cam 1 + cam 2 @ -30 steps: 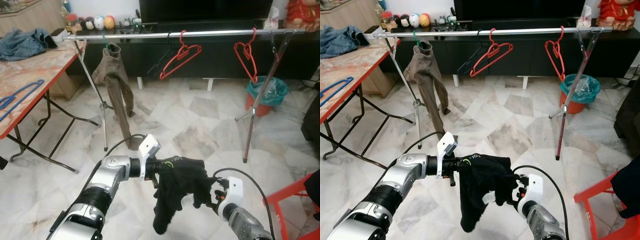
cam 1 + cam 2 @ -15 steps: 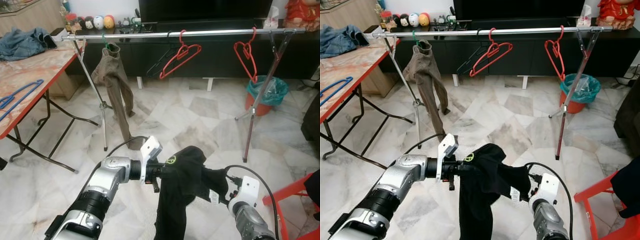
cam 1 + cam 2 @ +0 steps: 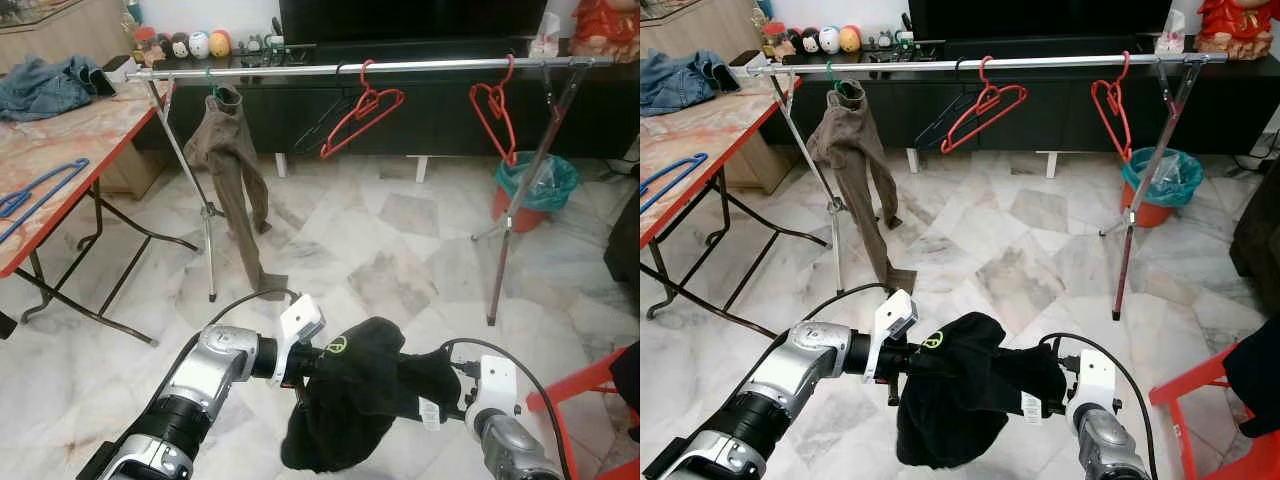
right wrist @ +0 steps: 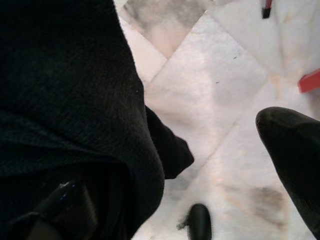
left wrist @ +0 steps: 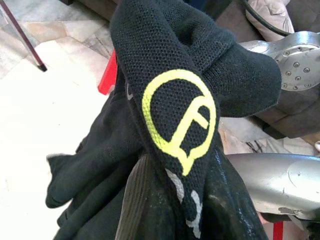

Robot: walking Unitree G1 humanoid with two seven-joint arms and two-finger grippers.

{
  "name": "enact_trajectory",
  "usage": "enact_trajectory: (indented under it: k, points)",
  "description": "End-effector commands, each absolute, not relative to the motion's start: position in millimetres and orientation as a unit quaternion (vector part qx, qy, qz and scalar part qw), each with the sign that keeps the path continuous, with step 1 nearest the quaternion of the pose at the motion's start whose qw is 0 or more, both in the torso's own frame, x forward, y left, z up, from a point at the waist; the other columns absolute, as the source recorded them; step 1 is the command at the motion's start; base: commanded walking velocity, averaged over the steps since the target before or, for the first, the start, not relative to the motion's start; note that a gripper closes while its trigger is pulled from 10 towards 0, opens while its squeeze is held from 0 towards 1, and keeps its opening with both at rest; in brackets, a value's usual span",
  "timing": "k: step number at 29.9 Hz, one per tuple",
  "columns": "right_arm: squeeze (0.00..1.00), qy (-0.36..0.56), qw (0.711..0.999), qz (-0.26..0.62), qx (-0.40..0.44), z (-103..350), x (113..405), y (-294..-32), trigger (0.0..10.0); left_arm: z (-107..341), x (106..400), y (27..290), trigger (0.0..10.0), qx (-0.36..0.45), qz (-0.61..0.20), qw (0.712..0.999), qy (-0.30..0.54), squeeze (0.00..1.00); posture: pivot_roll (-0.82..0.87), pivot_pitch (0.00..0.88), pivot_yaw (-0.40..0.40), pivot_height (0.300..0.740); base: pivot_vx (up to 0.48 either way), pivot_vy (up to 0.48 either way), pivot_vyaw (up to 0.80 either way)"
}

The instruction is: Hang hanger

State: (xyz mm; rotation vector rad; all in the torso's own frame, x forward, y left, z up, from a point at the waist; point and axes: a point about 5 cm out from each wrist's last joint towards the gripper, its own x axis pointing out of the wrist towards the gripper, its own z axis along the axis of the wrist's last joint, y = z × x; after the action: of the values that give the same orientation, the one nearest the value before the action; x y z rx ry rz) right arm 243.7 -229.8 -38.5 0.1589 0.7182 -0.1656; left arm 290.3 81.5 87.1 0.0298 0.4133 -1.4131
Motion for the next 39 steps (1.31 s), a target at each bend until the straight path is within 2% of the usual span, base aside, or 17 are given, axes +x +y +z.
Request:
enact_trajectory:
  k: [1,2,27,39]
  points:
    - [0.00,0.367,0.918,-0.114,0.103,-43.4,231.8,-244.5,3.6,98.2,293.8,91.5,10.0,0.031,-0.647,0.744,0.164,0.00,0.00,0.030,0.094,0.740,0.000,0.000,0.00]
    - [0.00,0.354,0.920,-0.093,0.142,-41.9,235.0,-239.4,0.0,99.2,294.6,92.3,10.0,0.032,-0.645,0.746,0.162,0.00,0.00,0.030,0.094,0.740,0.000,0.000,0.00]
    - [0.00,0.362,0.922,0.002,0.136,-32.7,247.7,-232.7,0.0,87.8,296.6,97.8,10.0,0.064,-0.631,0.752,0.178,0.00,-0.01,0.030,0.094,0.740,0.000,0.000,0.00]
    - [0.00,0.355,0.925,0.008,0.132,-28.5,252.5,-233.9,0.0,81.6,295.2,99.4,10.0,0.067,-0.627,0.754,0.185,0.00,-0.01,0.032,0.092,0.740,0.000,0.000,0.00]
